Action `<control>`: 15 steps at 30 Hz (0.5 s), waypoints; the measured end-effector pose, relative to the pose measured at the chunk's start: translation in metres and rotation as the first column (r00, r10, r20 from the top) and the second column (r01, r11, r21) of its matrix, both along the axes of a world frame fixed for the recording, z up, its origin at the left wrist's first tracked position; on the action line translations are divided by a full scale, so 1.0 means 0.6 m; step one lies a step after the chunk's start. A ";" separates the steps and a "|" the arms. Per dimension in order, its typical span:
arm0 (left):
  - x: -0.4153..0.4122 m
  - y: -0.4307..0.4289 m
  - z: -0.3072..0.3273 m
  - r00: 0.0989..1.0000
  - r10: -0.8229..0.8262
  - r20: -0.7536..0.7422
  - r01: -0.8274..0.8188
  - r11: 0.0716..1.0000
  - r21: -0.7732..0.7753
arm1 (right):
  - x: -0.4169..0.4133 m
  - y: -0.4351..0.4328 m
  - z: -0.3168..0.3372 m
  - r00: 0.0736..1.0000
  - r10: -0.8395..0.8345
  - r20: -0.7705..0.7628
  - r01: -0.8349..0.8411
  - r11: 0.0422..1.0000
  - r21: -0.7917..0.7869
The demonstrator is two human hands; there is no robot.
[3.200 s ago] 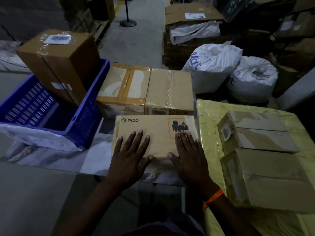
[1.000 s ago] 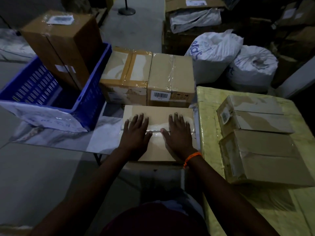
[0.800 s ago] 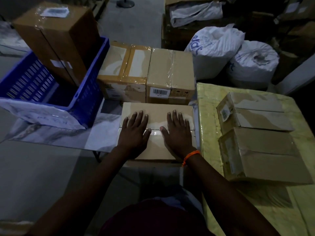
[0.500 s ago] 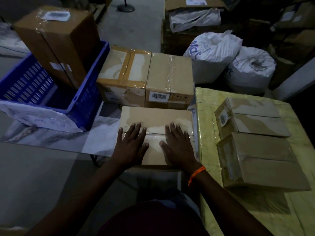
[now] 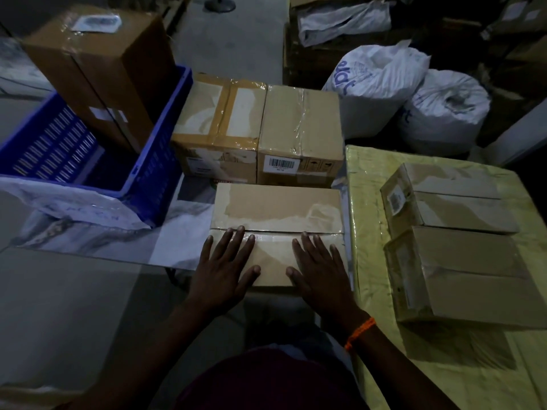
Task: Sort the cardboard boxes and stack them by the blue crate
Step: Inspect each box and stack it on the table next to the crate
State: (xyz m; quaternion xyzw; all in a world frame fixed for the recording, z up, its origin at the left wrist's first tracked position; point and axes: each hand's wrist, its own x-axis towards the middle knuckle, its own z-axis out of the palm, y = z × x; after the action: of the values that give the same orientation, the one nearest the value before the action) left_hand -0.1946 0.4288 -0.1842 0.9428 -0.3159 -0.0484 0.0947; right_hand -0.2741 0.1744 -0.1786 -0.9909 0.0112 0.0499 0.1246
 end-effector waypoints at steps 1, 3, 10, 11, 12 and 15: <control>-0.001 -0.002 0.003 1.000 0.022 -0.009 -0.023 0.999 -0.022 | -0.001 0.001 0.001 1.000 -0.029 0.008 0.028 0.999 0.028; -0.003 -0.007 0.008 0.994 0.098 -0.039 -0.100 0.994 -0.051 | -0.004 0.005 0.008 0.982 -0.160 0.104 0.148 0.983 0.108; 0.014 -0.013 0.021 0.916 0.258 -0.308 -0.332 0.918 -0.218 | 0.040 -0.057 0.057 0.754 -0.638 -0.157 0.573 0.521 0.633; 0.013 -0.015 0.023 0.910 0.247 -0.332 -0.331 0.916 -0.226 | 0.045 -0.068 0.063 0.744 -0.649 -0.161 0.571 0.491 0.658; 0.009 -0.018 0.024 0.909 0.232 -0.346 -0.324 0.916 -0.236 | 0.049 -0.078 0.067 0.731 -0.664 -0.159 0.576 0.474 0.666; -0.007 -0.034 0.026 0.904 0.203 -0.376 -0.314 0.912 -0.263 | 0.065 -0.093 0.088 0.709 -0.698 -0.100 0.589 0.509 0.628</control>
State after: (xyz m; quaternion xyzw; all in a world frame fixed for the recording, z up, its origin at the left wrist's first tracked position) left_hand -0.1985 0.4084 -0.1686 0.9262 -0.1689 -0.1458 0.3040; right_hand -0.2351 0.1186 -0.1259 -0.8159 0.3519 -0.0818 0.4515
